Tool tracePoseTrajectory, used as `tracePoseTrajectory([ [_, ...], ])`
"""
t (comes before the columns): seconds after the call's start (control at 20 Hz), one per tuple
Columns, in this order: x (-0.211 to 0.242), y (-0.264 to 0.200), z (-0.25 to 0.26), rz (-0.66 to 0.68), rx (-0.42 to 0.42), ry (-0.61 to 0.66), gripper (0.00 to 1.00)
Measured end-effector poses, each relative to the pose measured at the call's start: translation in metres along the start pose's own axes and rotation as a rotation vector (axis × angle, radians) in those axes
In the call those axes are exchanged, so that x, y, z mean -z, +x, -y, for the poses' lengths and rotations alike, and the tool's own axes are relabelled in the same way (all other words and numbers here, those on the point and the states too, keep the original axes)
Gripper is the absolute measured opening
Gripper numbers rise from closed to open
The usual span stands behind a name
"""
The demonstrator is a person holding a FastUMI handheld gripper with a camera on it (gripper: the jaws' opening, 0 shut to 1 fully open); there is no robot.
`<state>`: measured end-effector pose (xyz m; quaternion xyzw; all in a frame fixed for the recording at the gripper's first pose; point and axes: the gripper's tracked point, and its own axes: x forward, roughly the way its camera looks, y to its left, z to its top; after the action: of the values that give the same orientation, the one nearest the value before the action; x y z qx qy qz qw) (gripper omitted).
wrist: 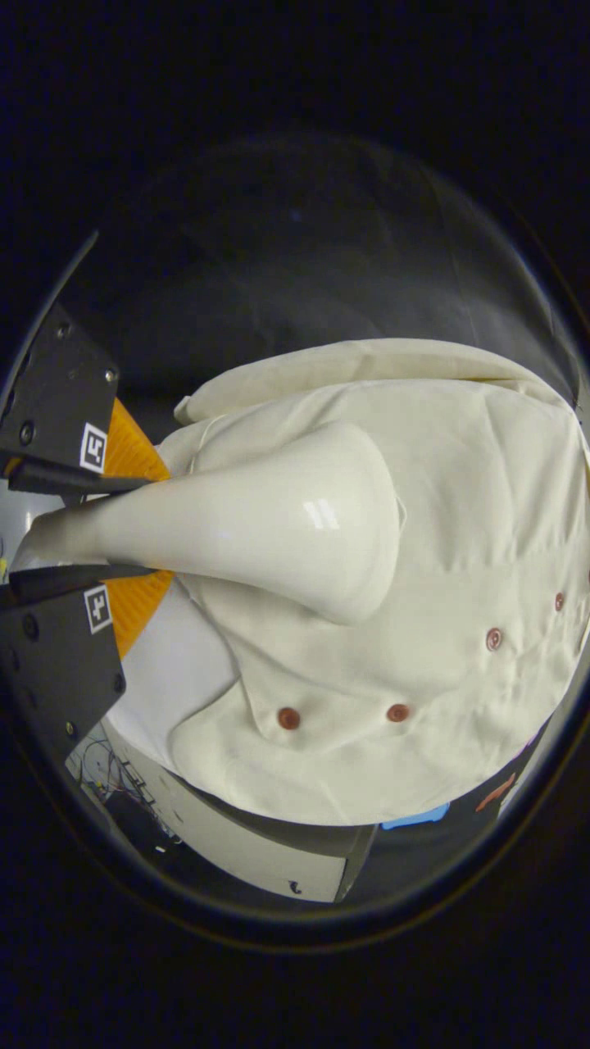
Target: Iron the clothes twice with a garment steamer, once on the left side and once on the right side.
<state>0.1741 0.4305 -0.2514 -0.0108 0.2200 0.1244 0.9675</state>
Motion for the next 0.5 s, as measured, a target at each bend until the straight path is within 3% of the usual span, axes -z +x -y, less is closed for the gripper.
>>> tracePoseTrajectory([
  [0.3, 0.042, 0.01, 0.001, -0.129, -0.008, -0.008, 0.36],
  [0.5, 0.046, 0.006, 0.002, -0.155, -0.036, -0.021, 0.35],
])
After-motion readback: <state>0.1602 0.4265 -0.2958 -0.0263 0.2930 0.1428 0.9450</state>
